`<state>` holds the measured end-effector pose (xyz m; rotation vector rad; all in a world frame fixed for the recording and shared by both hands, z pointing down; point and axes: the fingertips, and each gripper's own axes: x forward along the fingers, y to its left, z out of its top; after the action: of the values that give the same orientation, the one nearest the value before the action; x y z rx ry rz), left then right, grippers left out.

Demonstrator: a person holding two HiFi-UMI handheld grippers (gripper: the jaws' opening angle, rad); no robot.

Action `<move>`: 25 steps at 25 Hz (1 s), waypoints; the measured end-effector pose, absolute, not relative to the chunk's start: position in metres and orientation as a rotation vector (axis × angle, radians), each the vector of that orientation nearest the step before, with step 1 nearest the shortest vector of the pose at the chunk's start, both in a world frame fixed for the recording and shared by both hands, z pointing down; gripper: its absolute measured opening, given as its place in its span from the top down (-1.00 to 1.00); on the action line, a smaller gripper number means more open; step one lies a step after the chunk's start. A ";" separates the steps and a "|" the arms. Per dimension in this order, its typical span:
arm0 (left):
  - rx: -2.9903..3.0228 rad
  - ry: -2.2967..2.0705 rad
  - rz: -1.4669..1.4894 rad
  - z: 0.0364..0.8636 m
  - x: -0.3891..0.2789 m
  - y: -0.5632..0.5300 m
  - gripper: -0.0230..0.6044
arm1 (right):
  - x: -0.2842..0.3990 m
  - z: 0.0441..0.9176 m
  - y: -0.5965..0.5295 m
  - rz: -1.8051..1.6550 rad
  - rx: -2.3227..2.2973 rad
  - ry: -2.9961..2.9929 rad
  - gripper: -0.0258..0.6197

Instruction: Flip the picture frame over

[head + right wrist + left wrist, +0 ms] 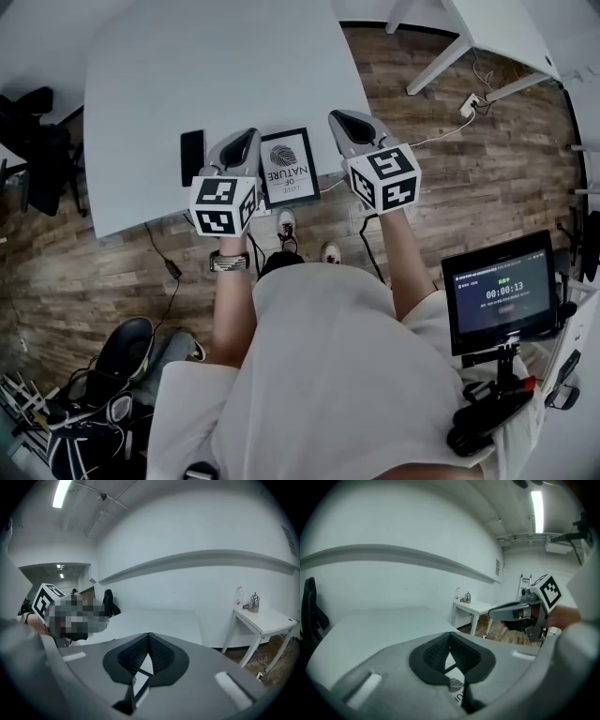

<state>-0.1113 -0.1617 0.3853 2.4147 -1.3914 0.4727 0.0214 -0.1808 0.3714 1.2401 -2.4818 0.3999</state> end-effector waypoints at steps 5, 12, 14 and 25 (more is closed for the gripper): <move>2.522 -1.498 0.407 0.316 -0.103 -0.162 0.91 | 0.026 0.304 -0.179 0.291 1.259 -2.570 0.91; 2.608 -1.613 0.331 0.266 -0.104 -0.160 0.91 | 0.019 0.256 -0.175 0.169 1.244 -2.659 0.92; 2.630 -1.652 0.326 0.253 -0.107 -0.161 0.91 | 0.016 0.241 -0.176 0.133 1.248 -2.685 0.92; 2.726 -1.763 0.271 0.199 -0.123 -0.160 0.91 | -0.005 0.192 -0.176 -0.034 1.230 -2.733 0.92</move>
<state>-0.1232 -0.1597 0.1989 2.7257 -1.7634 0.2714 -0.0047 -0.1763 0.1923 1.2304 -2.7326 -0.0339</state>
